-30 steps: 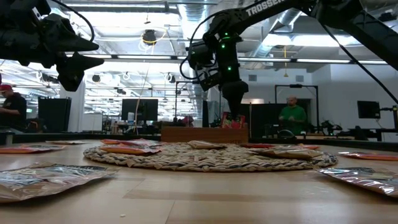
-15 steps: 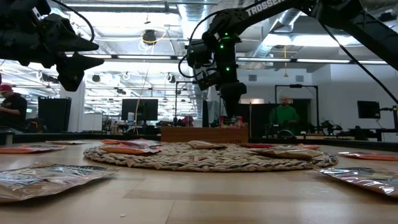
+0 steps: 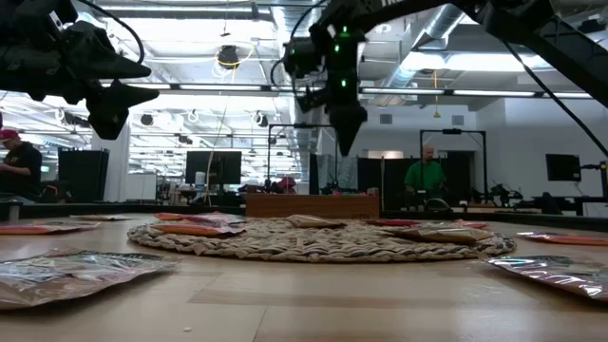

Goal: Pick & Place Tea
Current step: Put the red tea bag into the right section of the wooden organizer

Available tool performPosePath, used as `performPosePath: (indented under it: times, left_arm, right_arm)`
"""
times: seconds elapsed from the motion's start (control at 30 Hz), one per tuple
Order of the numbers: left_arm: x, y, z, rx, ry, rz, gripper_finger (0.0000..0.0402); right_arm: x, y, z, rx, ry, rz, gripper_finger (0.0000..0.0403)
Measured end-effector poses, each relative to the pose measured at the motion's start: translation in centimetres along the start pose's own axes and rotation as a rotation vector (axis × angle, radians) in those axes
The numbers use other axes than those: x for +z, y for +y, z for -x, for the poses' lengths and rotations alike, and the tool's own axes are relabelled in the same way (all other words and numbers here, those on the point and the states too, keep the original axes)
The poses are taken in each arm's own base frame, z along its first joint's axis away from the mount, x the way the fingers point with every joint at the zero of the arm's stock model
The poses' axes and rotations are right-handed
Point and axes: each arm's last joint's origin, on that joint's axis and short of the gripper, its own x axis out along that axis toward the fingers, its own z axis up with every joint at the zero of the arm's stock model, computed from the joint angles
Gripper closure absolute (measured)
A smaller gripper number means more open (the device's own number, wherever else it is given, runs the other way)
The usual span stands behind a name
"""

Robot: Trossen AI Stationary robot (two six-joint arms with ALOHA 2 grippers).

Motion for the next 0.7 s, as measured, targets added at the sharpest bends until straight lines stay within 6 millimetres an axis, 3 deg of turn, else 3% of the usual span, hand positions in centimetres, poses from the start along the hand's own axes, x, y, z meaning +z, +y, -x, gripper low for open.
performPosePath:
  times: [0.13, 0.37, 0.57, 0.7]
  left_arm:
    - [0.0, 0.0, 0.0, 0.0, 0.0, 0.0, 0.0247]
    - [0.0, 0.0, 0.0, 0.0, 0.0, 0.0, 0.0247]
    - [0.0, 0.0, 0.0, 0.001, 0.004, 0.0, 0.0247]
    - [-0.1, 0.0, 0.0, -0.006, 0.009, -0.001, 0.0247]
  right_arm:
    - [-0.9, 0.3, 2.8, 0.063, 0.028, -0.059, 0.0271]
    - [-2.2, 3.4, 9.0, 0.312, -0.191, -0.028, 0.0271]
    - [-3.3, 7.2, 10.6, 0.334, -0.172, 0.069, 0.0271]
    - [-4.2, 9.1, 9.6, 0.379, -0.102, 0.115, 0.0271]
